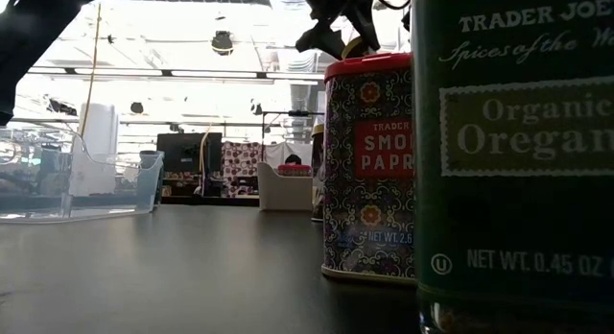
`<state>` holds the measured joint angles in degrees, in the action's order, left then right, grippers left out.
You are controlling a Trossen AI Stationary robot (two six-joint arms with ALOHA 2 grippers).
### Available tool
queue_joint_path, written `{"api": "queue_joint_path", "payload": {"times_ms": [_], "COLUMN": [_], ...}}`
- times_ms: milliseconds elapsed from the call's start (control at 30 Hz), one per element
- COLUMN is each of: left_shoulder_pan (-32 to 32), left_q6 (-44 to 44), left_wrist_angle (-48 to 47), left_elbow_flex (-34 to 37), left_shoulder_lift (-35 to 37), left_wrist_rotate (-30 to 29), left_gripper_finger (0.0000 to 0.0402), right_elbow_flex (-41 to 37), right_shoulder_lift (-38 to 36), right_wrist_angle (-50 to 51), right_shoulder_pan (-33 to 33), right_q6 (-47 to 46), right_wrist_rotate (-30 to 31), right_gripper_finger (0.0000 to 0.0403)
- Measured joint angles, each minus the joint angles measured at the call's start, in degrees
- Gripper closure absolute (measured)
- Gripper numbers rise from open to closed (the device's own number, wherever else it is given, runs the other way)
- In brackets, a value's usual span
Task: Sort spices by type
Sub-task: Put the bottom left yellow seasoning bottle into the black bin
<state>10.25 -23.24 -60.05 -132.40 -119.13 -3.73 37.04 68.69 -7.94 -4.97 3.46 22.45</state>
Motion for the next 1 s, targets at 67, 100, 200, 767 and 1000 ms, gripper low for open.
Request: {"api": "queue_joint_path", "payload": {"times_ms": [67, 100, 200, 767, 1000], "left_shoulder_pan": [0.06, 0.06, 0.08, 0.06, 0.15], "left_q6": [0.01, 0.01, 0.01, 3.68, 3.87], "left_wrist_angle": [-0.02, 0.01, 0.16, 1.65, 3.59], "left_elbow_flex": [0.00, 0.00, 0.00, 0.00, -0.04], "left_shoulder_lift": [0.00, 0.00, 0.00, -0.04, -0.04], "left_wrist_rotate": [-0.41, -0.63, -0.81, -8.05, -5.92], "left_gripper_finger": [0.0168, 0.0168, 0.0168, 0.0099, 0.0096], "right_elbow_flex": [0.00, 0.00, 0.00, 0.07, -0.02], "right_shoulder_lift": [0.00, -0.01, -0.02, -3.37, -12.48], "right_wrist_angle": [0.00, 0.00, 0.11, 5.93, 14.09], "right_shoulder_pan": [0.00, 0.00, 0.00, -0.58, -1.92], "right_q6": [0.00, 0.00, 0.00, 0.01, -1.39], "right_wrist_rotate": [0.00, 0.00, 0.03, 0.98, 2.89], "right_gripper_finger": [0.0170, 0.0170, 0.0166, 0.0166, 0.0166]}}
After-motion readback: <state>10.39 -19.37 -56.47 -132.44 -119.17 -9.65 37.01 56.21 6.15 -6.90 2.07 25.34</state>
